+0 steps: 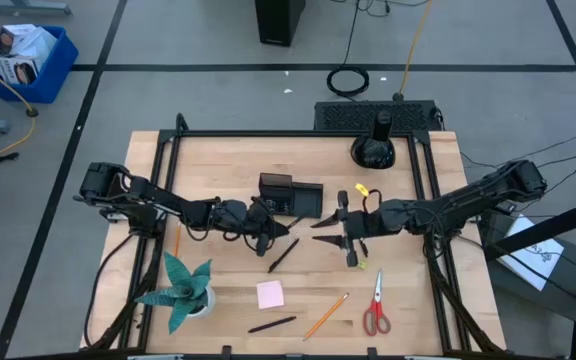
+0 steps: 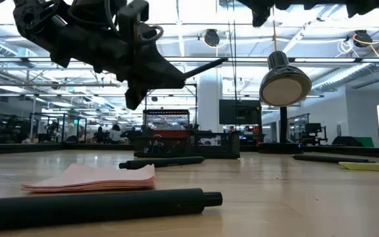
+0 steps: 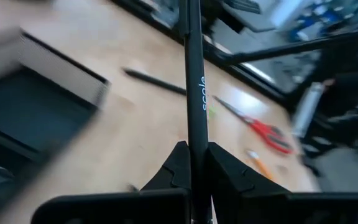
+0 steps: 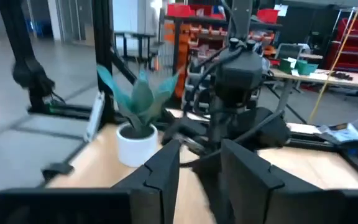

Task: Pick and place office supplies into organizer
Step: Put the black pen into the black desk organizer

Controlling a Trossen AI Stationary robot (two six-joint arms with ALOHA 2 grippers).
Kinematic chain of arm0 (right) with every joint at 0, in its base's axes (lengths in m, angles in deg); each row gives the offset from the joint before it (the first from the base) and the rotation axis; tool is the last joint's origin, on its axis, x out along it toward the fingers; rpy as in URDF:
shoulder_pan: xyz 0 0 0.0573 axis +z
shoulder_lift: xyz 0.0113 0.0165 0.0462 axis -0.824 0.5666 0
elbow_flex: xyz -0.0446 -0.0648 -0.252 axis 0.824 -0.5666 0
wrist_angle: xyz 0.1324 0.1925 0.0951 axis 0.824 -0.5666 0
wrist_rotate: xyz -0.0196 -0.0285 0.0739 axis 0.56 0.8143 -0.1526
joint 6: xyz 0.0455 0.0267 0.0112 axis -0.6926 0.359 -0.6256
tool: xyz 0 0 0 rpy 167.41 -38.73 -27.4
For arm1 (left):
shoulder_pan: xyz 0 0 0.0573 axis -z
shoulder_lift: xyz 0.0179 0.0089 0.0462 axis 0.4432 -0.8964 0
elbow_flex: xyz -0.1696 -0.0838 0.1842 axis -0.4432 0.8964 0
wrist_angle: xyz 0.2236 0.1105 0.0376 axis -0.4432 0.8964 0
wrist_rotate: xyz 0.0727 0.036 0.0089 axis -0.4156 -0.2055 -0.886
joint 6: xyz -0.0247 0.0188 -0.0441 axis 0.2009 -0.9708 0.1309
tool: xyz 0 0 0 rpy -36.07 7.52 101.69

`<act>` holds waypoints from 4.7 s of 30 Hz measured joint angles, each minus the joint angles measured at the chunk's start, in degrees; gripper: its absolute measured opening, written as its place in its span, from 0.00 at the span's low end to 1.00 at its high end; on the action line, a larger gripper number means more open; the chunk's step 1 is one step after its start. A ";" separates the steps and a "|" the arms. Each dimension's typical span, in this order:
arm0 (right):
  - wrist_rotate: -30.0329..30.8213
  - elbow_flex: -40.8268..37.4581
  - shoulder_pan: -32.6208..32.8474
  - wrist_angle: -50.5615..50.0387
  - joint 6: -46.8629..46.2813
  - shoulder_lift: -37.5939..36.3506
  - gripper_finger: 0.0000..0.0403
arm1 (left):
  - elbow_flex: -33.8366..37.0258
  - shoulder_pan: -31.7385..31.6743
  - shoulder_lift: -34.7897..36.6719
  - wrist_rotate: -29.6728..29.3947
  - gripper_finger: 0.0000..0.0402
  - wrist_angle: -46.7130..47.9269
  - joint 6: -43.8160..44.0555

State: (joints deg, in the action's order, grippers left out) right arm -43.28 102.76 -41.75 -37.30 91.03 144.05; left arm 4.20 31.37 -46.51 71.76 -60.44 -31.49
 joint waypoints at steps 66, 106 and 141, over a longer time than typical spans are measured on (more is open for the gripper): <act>-1.74 -7.08 -14.32 28.51 -25.12 12.02 0.53 | 0.02 3.34 0.15 -11.11 0.07 -11.89 -8.05; -6.34 -3.75 -15.96 26.90 -26.60 14.53 0.20 | 0.04 1.70 0.15 -9.67 0.08 -11.79 -6.52; -8.58 -3.72 -16.33 28.92 -18.49 15.76 0.09 | 0.09 -0.66 0.81 -9.74 0.33 0.78 -0.50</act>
State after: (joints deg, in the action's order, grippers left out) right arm -51.86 99.05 -58.08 -8.38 72.54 159.80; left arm 4.29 30.71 -45.70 62.02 -59.65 -31.99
